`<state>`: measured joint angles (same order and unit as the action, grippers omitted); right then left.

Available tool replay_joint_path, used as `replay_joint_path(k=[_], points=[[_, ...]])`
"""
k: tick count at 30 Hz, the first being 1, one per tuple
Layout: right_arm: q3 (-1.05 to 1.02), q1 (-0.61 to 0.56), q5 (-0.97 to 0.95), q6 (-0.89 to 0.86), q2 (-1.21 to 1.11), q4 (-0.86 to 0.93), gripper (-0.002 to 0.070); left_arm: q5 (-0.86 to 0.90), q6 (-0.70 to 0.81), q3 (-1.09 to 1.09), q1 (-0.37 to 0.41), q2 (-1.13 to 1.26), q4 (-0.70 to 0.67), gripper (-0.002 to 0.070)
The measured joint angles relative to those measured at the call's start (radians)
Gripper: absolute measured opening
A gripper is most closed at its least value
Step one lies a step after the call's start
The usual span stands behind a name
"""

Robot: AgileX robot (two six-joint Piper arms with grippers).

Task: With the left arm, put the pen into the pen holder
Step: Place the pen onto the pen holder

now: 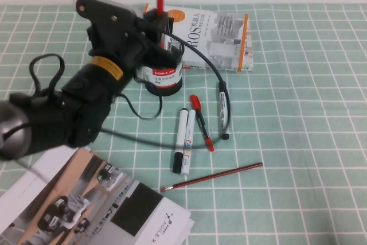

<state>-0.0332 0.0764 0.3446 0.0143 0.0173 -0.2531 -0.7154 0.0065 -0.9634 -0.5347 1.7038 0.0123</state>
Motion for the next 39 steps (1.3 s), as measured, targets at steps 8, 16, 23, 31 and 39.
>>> replay_joint_path(k=[8, 16, 23, 31, 39], points=[[0.000, 0.000, 0.000, 0.000, 0.000, 0.000, -0.0020, -0.026, -0.138, -0.180, 0.088, 0.199, 0.000, 0.0070], [0.000, 0.000, 0.000, 0.000, 0.000, 0.000, -0.0020, 0.018, -0.158, -0.351, 0.102, 0.340, 0.000, 0.0070], [0.000, 0.000, 0.000, 0.000, 0.000, 0.000, -0.0020, 0.092, -0.122, -0.420, 0.102, 0.406, 0.000, 0.0070], [0.000, 0.000, 0.000, 0.000, 0.000, 0.000, -0.0020, 0.170, -0.083, -0.425, 0.102, 0.416, 0.000, 0.0070], [0.000, 0.000, 0.000, 0.000, 0.000, 0.000, -0.0020, 0.259, -0.083, -0.426, 0.102, 0.417, 0.007, 0.0071]])
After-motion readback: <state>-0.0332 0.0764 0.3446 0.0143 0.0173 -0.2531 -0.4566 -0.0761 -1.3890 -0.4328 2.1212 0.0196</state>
